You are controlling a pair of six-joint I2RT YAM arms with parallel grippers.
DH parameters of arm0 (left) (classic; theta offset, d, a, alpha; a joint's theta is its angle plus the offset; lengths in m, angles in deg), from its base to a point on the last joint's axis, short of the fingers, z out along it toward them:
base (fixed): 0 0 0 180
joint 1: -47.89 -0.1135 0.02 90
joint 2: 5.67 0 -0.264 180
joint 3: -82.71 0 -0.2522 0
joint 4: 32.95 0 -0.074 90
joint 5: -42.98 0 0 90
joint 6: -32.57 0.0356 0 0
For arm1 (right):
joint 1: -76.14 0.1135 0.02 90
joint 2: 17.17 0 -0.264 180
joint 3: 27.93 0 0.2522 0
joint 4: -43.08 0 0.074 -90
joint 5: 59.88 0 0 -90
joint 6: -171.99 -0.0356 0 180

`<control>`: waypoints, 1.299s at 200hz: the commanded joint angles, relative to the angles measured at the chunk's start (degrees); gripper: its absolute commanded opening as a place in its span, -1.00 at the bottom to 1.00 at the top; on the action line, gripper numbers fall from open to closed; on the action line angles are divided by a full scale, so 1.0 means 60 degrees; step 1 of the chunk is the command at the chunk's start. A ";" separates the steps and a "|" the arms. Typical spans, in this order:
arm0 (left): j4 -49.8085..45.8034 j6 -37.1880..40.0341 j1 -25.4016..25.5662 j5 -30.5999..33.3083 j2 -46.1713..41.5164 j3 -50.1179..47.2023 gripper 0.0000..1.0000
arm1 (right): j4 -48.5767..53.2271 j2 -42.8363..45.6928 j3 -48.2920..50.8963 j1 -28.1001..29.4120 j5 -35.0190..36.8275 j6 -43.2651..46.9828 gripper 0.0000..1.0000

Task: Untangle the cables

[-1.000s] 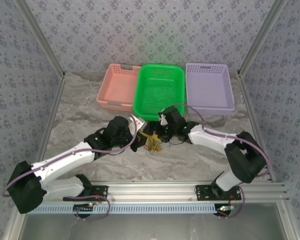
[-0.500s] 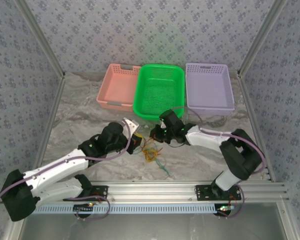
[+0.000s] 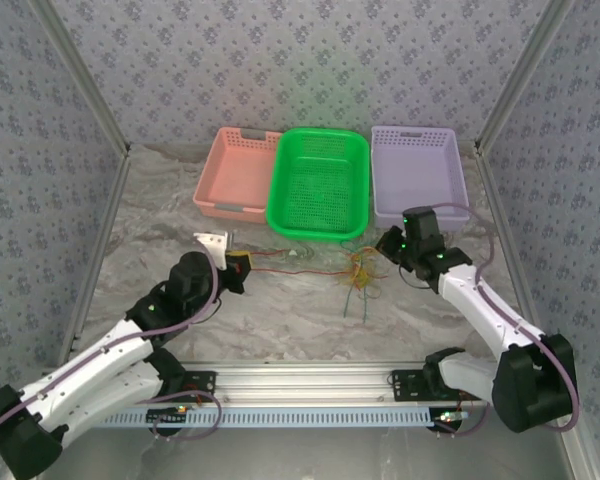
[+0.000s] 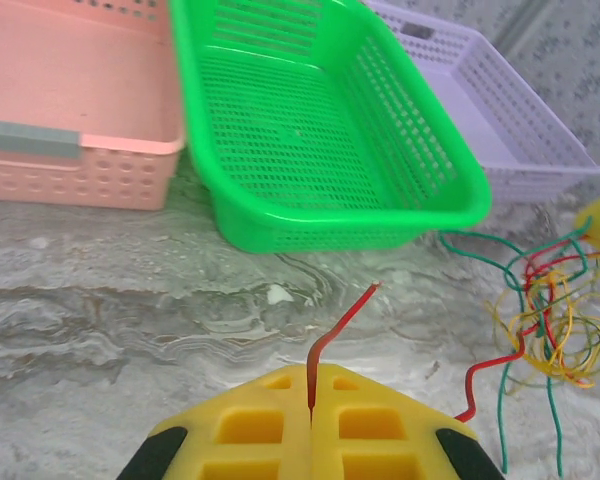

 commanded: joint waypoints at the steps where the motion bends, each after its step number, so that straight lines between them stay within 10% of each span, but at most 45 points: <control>1: -0.0212 -0.0411 -0.0220 0.0259 -0.0378 0.0075 -1.00 | 0.0744 0.0230 0.0046 -0.0590 0.0050 0.0515 -1.00; 97: -0.1258 -0.0174 -0.0392 0.0172 -0.1419 0.0996 -1.00 | 0.0655 -0.0855 -0.0283 -0.0904 0.0244 0.1341 -1.00; 126: -0.0835 0.0030 -0.0446 -0.0561 -0.1209 0.1088 -1.00 | 0.0928 -0.0633 -0.0838 -0.0262 0.0627 0.1932 -0.16; 158: -0.0700 0.0155 -0.0513 -0.0823 -0.0948 0.1362 -1.00 | 0.1837 0.0587 -0.1650 0.0669 0.1431 0.1825 0.30; 195: -0.0366 0.0241 -0.0538 -0.1261 -0.0594 0.1436 -1.00 | 0.1652 0.1500 -0.2044 0.2478 0.1298 0.0089 0.36; 260: 0.0396 0.0050 -0.0526 -0.1542 -0.0431 0.1088 -1.00 | -0.4380 -0.0146 -0.0917 0.5573 0.1443 -0.5106 0.51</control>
